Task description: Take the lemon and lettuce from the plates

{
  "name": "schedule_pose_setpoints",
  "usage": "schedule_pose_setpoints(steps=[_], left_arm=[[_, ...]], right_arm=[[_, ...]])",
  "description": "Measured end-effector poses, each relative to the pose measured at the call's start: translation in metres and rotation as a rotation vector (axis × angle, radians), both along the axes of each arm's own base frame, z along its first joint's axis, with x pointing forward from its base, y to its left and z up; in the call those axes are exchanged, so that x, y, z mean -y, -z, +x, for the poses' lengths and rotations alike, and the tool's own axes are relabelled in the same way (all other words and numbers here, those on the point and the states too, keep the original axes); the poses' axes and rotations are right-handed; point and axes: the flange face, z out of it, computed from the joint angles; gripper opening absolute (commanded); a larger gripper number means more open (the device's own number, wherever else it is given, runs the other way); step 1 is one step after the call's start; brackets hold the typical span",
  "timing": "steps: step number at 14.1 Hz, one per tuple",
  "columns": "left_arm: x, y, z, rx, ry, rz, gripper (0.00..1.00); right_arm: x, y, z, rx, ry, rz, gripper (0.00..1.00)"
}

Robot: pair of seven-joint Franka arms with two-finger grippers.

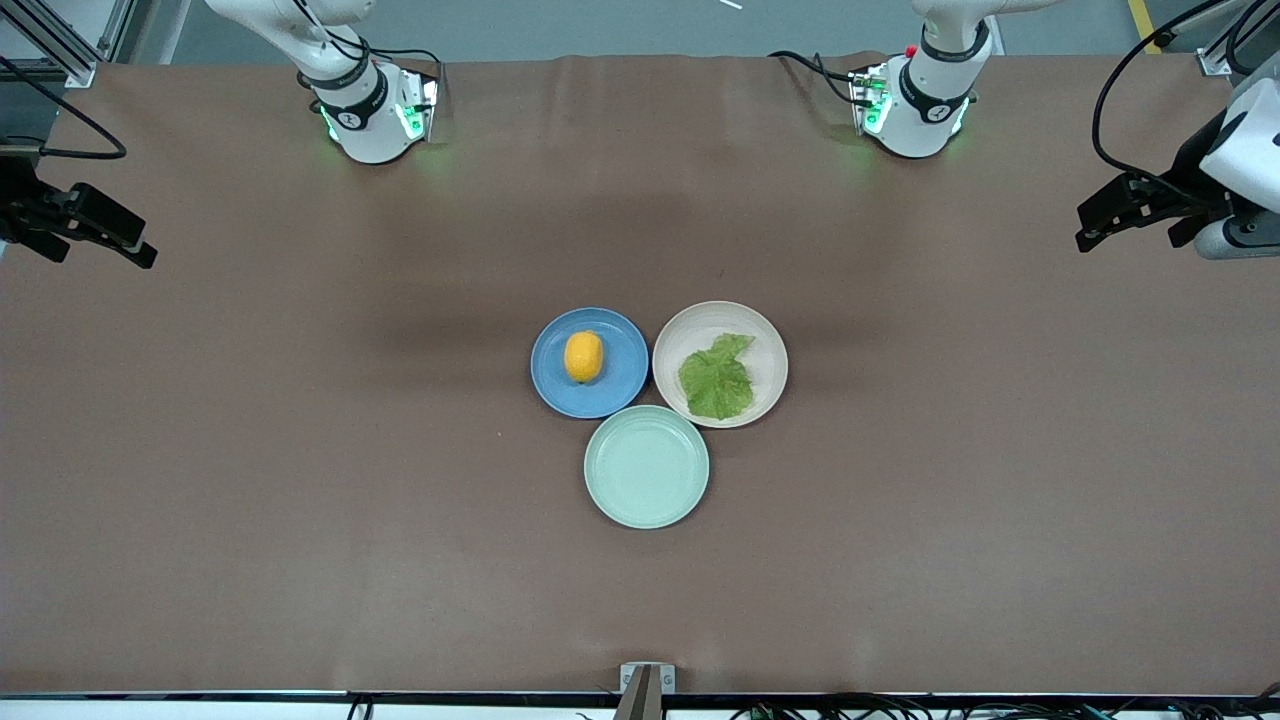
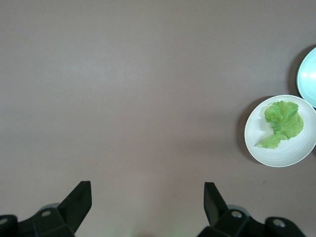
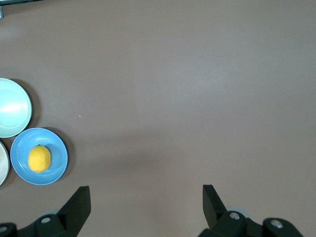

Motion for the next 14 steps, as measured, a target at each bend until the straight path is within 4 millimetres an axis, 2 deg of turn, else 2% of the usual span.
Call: schedule_pose_setpoints(steps=[6, 9, 10, 12, 14], left_arm=[[-0.002, 0.000, 0.000, 0.001, -0.004, 0.001, 1.00], [-0.006, 0.006, 0.004, -0.022, -0.009, 0.004, 1.00], [-0.006, 0.012, 0.006, -0.039, -0.009, 0.004, 1.00], [-0.002, 0.029, 0.013, -0.075, -0.021, 0.002, 1.00], [0.019, 0.053, 0.022, -0.113, -0.070, 0.005, 1.00]], right_arm=[[-0.001, 0.000, 0.000, 0.000, -0.002, 0.000, 1.00], [-0.011, 0.000, 0.000, 0.000, -0.021, 0.000, 1.00], [-0.021, 0.001, 0.000, -0.002, -0.038, 0.000, 1.00], [-0.053, 0.010, 0.003, -0.019, -0.096, 0.000, 1.00], [-0.091, 0.029, 0.009, -0.052, -0.162, -0.001, 1.00]])
